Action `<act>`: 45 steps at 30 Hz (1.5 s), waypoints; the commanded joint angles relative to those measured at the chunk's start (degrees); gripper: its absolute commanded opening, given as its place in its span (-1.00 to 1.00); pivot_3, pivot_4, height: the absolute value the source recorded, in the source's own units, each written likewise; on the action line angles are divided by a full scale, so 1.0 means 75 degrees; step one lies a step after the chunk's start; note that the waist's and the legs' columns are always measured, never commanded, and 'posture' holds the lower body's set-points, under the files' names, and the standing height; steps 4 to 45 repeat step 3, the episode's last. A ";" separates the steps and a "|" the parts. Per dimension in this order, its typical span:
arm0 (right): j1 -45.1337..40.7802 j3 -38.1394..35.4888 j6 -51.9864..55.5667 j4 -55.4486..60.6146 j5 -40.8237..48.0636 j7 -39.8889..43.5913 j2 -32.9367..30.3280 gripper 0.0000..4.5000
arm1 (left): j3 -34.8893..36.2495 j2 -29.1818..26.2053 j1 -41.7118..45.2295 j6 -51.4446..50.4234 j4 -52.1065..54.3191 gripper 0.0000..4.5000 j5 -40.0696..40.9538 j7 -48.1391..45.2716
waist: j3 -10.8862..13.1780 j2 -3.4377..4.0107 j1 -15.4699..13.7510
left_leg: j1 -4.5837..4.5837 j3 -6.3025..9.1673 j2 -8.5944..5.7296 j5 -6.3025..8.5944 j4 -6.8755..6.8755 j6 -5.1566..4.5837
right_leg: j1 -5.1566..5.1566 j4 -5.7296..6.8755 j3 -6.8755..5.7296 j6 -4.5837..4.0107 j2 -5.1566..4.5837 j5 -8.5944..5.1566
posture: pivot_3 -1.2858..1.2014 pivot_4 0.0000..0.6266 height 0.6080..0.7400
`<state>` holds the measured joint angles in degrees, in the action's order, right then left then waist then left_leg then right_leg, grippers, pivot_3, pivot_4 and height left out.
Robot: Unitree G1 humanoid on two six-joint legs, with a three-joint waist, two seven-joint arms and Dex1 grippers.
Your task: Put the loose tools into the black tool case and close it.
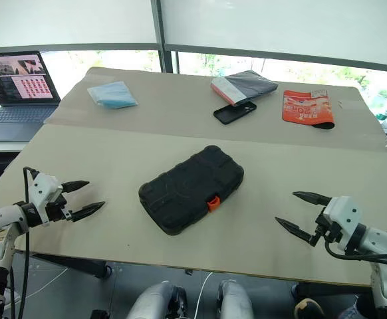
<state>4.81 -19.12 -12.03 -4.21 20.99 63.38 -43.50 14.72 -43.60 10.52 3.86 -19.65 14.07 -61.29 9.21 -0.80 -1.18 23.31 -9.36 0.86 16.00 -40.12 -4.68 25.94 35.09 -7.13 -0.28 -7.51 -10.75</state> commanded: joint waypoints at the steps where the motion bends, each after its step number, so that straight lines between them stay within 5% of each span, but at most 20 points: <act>1: -0.0094 -0.0126 -0.0489 -0.0227 0.0018 0.0026 0.0011 0.97 | 0.0020 -0.0004 0.0034 0.0307 0.0166 1.00 -0.0076 0.0307 | 0.0000 0.0000 0.0018 | -0.0002 -0.0002 -0.0001 -0.0002 0.0008 0.0003 | -0.0002 -0.0004 0.0001 0.0014 0.0000 0.0009 | 0.03 -0.52 1.00; 45: -0.0141 -0.0016 -0.0610 -0.0327 -0.0048 -0.0020 0.0070 0.97 | -0.0038 0.0062 0.0064 0.0343 0.0171 1.00 -0.0108 0.0427 | 0.0000 0.0000 0.0024 | -0.0003 -0.0004 -0.0001 -0.0005 0.0020 0.0009 | 0.0000 -0.0005 0.0001 0.0026 0.0001 0.0018 | 0.03 -0.52 1.00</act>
